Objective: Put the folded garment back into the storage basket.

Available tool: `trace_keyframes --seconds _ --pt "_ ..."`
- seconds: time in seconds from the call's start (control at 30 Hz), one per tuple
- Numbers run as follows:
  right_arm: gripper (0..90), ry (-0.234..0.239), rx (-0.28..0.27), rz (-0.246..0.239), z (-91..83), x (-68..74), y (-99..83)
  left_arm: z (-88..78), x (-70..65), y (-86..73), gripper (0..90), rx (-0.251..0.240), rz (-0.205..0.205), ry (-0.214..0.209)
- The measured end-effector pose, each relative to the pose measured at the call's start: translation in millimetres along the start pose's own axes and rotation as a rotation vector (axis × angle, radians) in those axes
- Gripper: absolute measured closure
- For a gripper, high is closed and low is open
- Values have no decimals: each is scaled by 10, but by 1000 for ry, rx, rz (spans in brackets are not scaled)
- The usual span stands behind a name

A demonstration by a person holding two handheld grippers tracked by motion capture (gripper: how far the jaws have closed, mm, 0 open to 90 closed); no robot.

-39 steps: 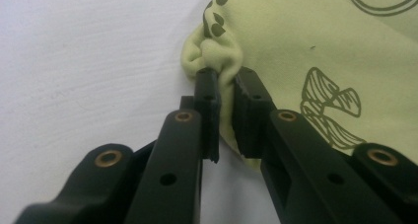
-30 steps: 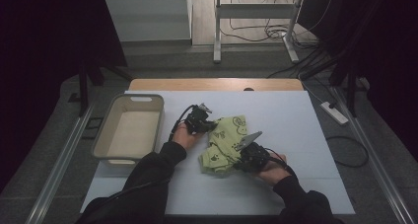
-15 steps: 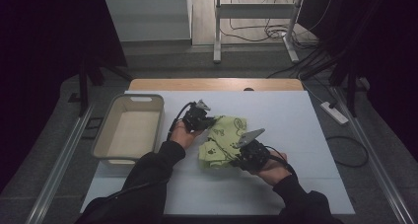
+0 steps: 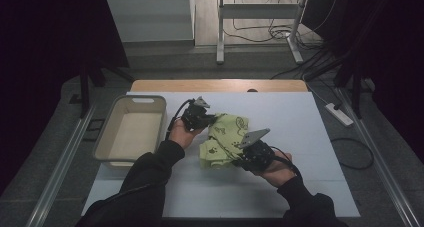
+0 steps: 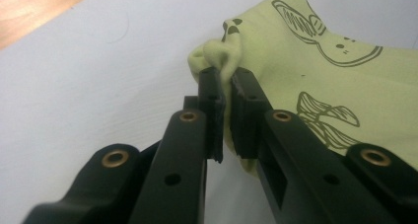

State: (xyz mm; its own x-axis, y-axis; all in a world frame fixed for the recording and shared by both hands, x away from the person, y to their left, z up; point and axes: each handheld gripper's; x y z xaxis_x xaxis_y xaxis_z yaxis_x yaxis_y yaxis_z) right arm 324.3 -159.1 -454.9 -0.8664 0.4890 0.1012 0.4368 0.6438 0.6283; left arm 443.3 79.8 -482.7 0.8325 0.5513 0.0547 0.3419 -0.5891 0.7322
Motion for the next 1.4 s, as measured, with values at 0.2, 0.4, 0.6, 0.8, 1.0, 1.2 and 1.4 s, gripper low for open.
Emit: trace_keyframes --seconds 0.2,0.4,0.6,0.8,1.0,1.2,1.4 --pt "776 16 -18 -9 -49 40 81 -127 22 21 842 -12 -1 7" --pt "775 24 -34 -21 -80 65 154 -240 53 22 842 -26 -7 15" --pt "775 37 -47 -26 -78 93 219 -340 95 32 842 -34 -16 20" --pt "775 48 -61 -32 -78 112 288 -436 128 46 841 -38 -13 34" --pt "775 60 -75 -37 -70 127 362 -528 173 45 841 -42 -20 45" --pt "775 70 -84 -46 -36 154 433 -618 220 30 842 -44 -23 59" --pt "774 77 -95 -57 1 187 518 -715 278 3 842 -53 -33 69"
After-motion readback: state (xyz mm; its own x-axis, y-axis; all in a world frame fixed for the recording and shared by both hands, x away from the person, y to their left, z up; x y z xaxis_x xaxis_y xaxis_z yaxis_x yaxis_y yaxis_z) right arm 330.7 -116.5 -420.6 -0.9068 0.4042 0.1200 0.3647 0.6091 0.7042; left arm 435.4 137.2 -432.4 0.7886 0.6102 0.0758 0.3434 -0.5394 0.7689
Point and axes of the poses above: each handheld gripper's, and its own axes: z roughly forward along the jaws, y roughly out of its top, x roughly to its left, and after that the axes turned 9 degrees about z, right-handed
